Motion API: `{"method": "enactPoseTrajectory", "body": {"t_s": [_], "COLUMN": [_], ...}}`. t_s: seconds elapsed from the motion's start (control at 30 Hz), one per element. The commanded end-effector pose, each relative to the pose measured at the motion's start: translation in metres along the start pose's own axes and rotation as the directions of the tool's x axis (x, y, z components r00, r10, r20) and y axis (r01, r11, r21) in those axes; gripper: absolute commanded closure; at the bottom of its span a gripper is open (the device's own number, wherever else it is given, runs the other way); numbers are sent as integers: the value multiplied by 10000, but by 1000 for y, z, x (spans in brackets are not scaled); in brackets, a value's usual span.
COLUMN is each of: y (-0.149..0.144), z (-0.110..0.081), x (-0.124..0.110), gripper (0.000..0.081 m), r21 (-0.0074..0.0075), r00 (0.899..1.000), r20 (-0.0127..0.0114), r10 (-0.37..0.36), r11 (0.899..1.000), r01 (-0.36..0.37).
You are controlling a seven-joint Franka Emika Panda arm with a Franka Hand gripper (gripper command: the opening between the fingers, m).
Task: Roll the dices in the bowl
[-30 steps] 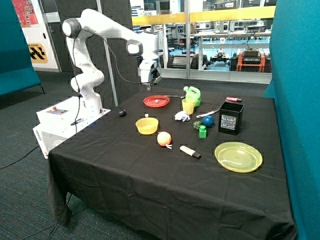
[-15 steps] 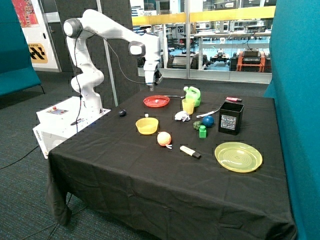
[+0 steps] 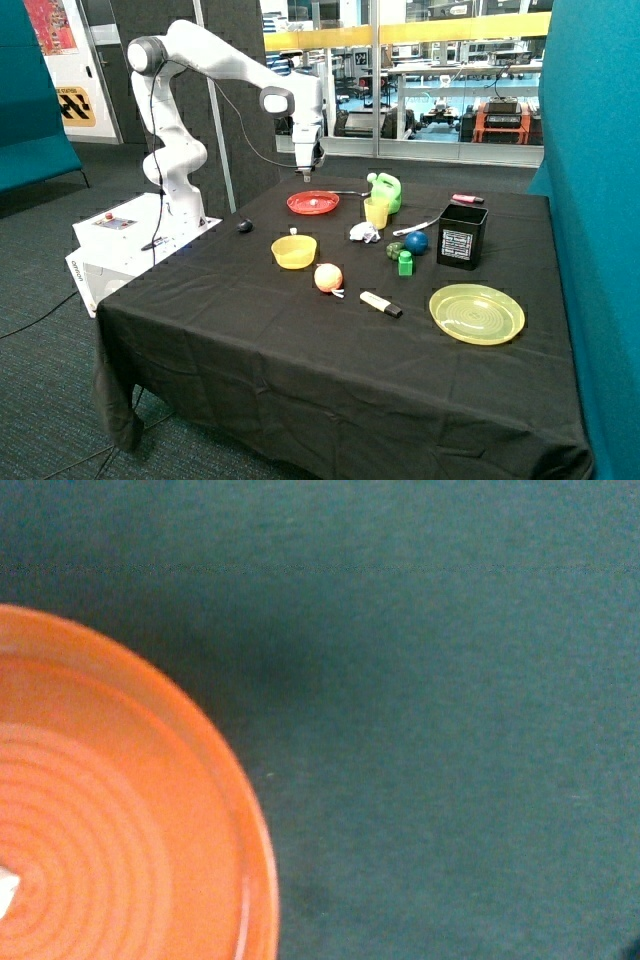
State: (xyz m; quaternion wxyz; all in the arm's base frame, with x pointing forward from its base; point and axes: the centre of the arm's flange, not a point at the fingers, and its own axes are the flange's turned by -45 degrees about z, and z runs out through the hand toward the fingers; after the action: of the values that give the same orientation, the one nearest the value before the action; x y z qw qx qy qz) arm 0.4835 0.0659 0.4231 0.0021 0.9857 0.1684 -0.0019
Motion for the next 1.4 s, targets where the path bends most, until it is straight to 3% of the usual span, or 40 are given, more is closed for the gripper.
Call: {"method": "enactPoseTrajectory", "body": {"t_s": [0.0, 0.27, 0.53, 0.7, 0.87, 1.17, 1.37], "y": [-33, -52, -52, -49, -56, -75, -83], "z": [9, 20, 37, 45, 53, 72, 83], "x": [-5, -13, -13, -13, -17, -30, -34], "gripper": [685, 679, 632, 617, 605, 451, 396], "r21": [31, 30, 35, 40, 41, 42, 43], "r00": [9973, 9959, 9995, 9911, 9867, 9811, 9754], "r20": [-47, -48, -44, -40, -39, -38, -36], "r10": [-731, -905, 308, 1330, 1624, 1935, 2204], "r11": [9973, 9959, 9995, 9911, 9867, 9811, 9754], "r01": [731, 905, -308, -1330, -1624, -1935, -2204]}}
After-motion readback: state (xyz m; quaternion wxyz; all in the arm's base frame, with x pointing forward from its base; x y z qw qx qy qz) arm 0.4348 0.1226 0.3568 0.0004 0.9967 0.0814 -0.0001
